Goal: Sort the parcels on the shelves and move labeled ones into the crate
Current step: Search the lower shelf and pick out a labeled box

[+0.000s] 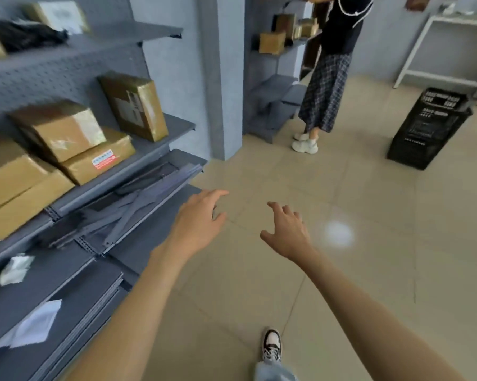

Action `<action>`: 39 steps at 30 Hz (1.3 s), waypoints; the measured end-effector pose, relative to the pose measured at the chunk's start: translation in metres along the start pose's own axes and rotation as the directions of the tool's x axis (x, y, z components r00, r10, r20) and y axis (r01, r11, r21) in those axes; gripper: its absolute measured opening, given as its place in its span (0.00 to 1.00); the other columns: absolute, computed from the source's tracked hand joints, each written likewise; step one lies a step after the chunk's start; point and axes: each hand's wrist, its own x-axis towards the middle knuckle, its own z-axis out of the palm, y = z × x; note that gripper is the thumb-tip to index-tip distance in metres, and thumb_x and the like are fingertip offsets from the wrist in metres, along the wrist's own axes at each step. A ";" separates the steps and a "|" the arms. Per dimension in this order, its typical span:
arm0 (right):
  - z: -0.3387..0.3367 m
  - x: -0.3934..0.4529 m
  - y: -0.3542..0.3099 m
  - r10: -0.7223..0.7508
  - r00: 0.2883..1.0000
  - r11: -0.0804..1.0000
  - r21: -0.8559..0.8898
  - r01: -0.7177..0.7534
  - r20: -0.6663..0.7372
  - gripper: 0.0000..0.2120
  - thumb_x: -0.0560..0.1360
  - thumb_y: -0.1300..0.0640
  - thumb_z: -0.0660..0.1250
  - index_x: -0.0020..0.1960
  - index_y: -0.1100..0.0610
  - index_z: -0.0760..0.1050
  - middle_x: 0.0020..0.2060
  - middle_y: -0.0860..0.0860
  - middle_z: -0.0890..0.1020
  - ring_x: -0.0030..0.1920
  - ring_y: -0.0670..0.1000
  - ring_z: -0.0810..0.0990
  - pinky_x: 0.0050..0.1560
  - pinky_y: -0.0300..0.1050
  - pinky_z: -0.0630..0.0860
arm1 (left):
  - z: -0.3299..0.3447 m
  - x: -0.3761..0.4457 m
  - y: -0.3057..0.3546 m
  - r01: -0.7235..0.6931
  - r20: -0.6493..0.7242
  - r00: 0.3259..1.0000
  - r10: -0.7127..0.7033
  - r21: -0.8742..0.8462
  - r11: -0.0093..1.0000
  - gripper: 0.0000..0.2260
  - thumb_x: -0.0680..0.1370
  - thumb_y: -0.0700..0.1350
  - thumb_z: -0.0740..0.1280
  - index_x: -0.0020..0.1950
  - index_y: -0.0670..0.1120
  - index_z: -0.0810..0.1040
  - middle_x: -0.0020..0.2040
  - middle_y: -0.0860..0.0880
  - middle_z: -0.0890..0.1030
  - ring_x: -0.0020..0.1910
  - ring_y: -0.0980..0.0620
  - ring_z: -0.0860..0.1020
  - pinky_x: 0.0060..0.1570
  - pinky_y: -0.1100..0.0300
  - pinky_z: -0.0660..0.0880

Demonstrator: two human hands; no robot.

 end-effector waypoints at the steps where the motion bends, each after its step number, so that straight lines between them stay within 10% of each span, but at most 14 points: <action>1: -0.002 0.023 -0.014 -0.048 0.999 0.999 -0.007 0.048 0.007 0.33 0.74 0.51 0.64 0.75 0.54 0.55 0.66 0.57 0.69 0.64 0.61 0.68 0.62 0.52 0.67 | -0.011 0.012 -0.013 0.033 -0.035 0.999 -0.033 0.008 0.999 0.19 0.78 0.45 0.62 0.69 0.50 0.68 0.64 0.48 0.74 0.64 0.46 0.70 0.62 0.49 0.68; 19: -0.024 0.342 -0.247 -0.662 0.739 0.743 -0.019 0.669 0.124 0.31 0.75 0.52 0.64 0.74 0.56 0.57 0.66 0.59 0.69 0.65 0.64 0.66 0.63 0.57 0.66 | -0.140 0.158 -0.170 0.578 -0.474 0.716 -0.512 -0.008 0.816 0.20 0.78 0.43 0.62 0.70 0.51 0.68 0.68 0.48 0.72 0.66 0.47 0.69 0.64 0.51 0.67; 39: 0.117 0.191 -0.459 -0.925 0.190 0.224 0.066 0.972 0.330 0.30 0.75 0.55 0.63 0.74 0.56 0.57 0.66 0.59 0.68 0.64 0.62 0.66 0.63 0.53 0.64 | -0.198 -0.084 -0.255 0.906 -0.625 0.209 -0.752 -0.166 0.389 0.20 0.78 0.44 0.63 0.70 0.48 0.68 0.66 0.45 0.73 0.64 0.45 0.70 0.60 0.50 0.69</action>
